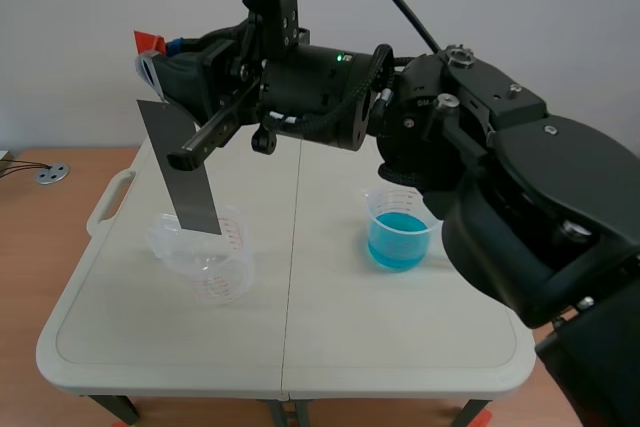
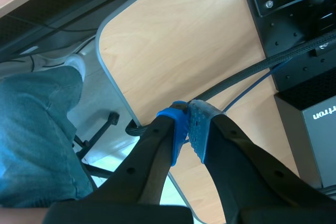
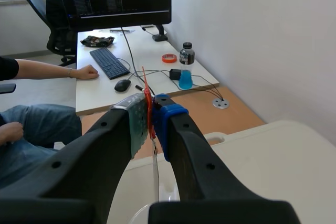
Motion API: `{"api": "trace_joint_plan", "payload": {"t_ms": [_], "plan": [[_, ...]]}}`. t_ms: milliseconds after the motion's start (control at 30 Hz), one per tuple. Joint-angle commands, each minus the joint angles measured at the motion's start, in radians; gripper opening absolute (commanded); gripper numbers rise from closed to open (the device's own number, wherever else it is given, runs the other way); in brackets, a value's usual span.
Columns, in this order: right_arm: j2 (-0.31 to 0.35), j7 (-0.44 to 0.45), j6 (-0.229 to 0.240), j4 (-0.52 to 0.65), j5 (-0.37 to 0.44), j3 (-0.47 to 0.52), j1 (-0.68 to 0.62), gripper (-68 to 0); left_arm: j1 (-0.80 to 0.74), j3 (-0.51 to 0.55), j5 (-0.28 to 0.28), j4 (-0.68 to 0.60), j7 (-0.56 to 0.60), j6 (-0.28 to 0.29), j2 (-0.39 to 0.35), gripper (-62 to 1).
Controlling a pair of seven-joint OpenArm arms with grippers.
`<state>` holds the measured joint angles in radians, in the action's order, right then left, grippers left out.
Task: Hold the metal plate by the orange handle, dip it into the blue solution, take it out and point at it, then put the plate back in the beaker on the left.
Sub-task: 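Lift the metal plate out of the left beaker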
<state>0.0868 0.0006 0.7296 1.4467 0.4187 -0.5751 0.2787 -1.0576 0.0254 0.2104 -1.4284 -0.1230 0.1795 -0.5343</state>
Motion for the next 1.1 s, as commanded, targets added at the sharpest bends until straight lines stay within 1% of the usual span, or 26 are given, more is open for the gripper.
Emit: {"api": "trace_joint_plan", "payload": {"t_ms": [0,200,367,500,733,867,1067], "plan": [[0.005,0.005,-0.001,0.038,0.019,0.031,0.003,-66.2,-0.003,-0.003,0.006,-0.010,0.006,0.004,0.004,-57.5],[0.034,-0.027,-0.002,0.156,0.019,0.090,-0.030,-66.2,-0.003,-0.003,0.006,-0.010,-0.002,0.011,0.005,-57.5],[0.066,-0.082,-0.002,0.232,0.058,0.139,-0.041,-66.2,-0.003,-0.003,0.006,-0.010,-0.002,0.011,0.005,-57.5],[0.097,-0.152,-0.002,0.278,0.122,0.182,-0.042,-66.2,-0.003,-0.003,0.006,-0.010,-0.002,0.011,0.005,-57.5],[0.172,-0.244,-0.002,0.341,0.275,0.274,-0.044,-66.2,-0.003,-0.003,0.006,-0.010,-0.002,0.012,0.005,-57.5],[0.219,-0.301,-0.002,0.356,0.356,0.331,-0.044,-66.2,-0.003,-0.003,0.006,-0.010,-0.002,0.012,0.005,-57.5],[0.290,-0.350,0.005,0.356,0.462,0.413,-0.044,-66.2,-0.003,-0.003,0.006,-0.010,-0.002,0.018,0.005,-57.5]]}}
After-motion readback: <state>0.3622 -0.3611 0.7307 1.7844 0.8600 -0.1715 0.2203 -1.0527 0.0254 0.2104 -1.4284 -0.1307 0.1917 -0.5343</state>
